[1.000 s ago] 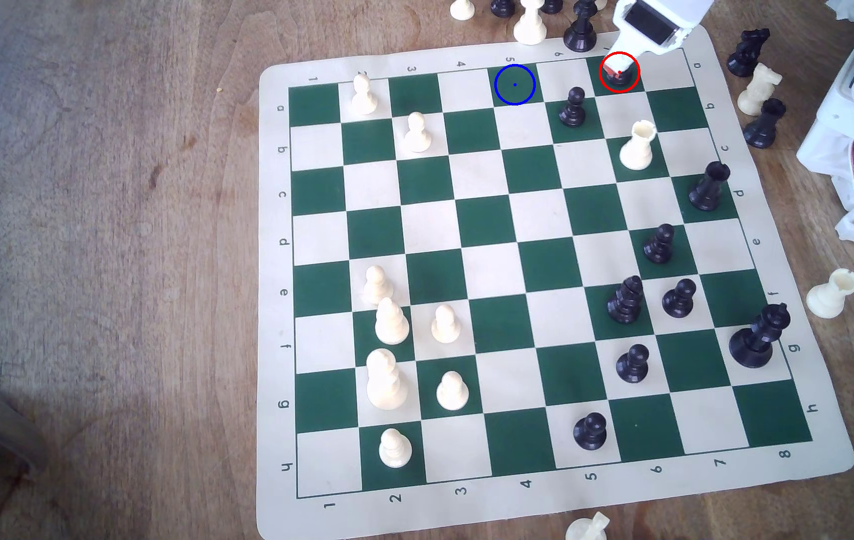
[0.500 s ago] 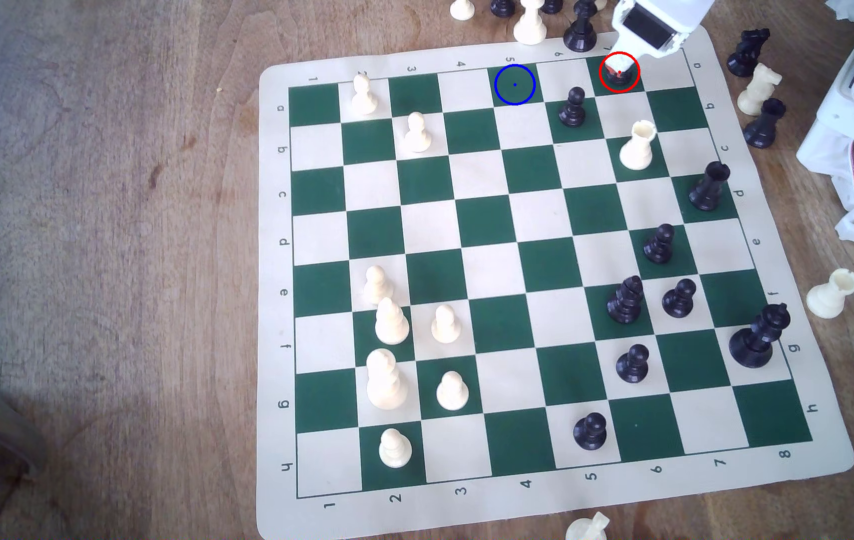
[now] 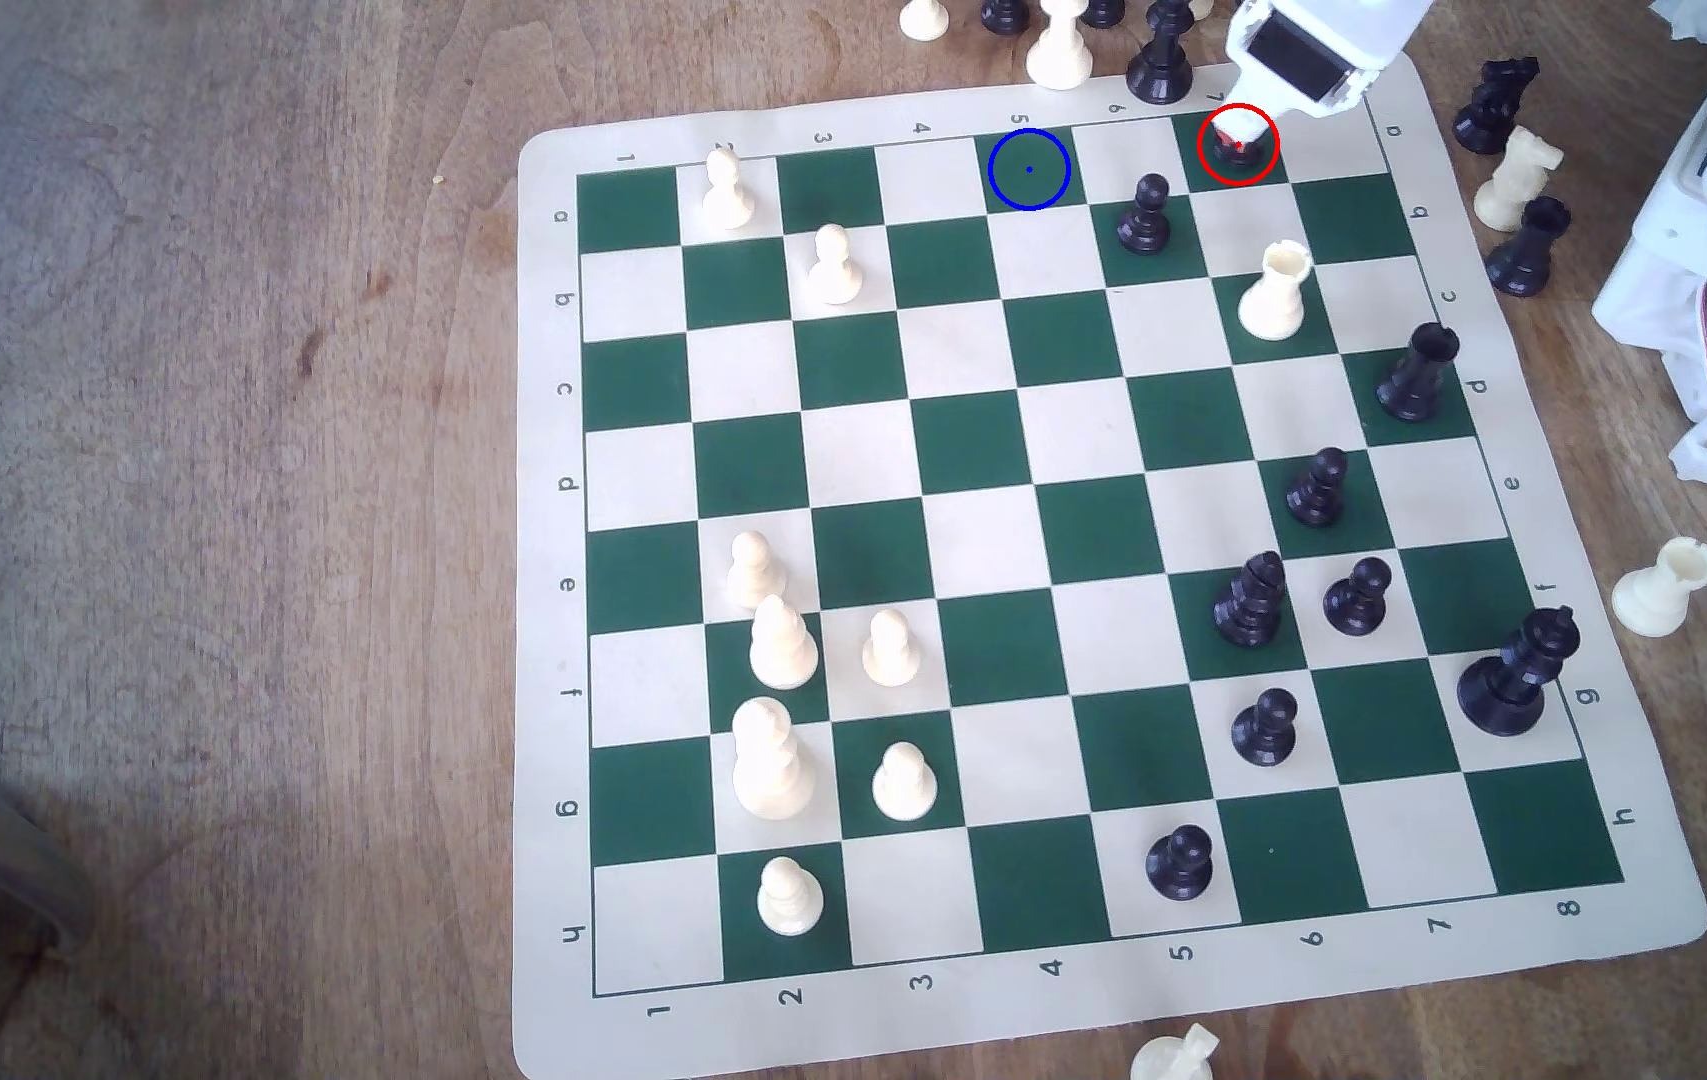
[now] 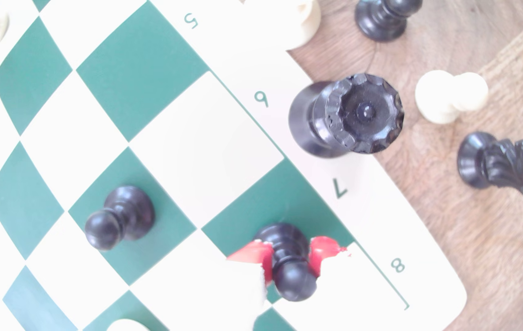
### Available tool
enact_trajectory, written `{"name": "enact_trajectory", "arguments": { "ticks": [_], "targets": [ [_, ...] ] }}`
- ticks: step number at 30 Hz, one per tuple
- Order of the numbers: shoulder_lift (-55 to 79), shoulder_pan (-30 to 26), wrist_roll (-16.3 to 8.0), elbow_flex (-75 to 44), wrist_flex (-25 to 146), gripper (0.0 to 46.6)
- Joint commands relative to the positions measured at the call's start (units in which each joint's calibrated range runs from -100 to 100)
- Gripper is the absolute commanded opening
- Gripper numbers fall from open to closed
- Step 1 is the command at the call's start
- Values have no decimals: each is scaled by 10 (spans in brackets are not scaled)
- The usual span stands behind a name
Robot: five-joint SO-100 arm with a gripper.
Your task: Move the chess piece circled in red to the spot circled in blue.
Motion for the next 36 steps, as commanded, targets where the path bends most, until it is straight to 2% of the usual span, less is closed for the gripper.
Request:
{"name": "enact_trajectory", "arguments": {
  "ticks": [1,7,11,13,17,21,36],
  "targets": [
    [-52,-9,-2,-41,27,2],
    [-81,-22,-7,-117,99,2],
    [-99,-61,-12,-163,117,2],
    [-96,-100,-13,-173,94,2],
    [-30,-134,-11,-198,39,2],
    [54,-136,-5,-232,8,2],
    [175,-100,24,-303,-17,2]
  ]
}}
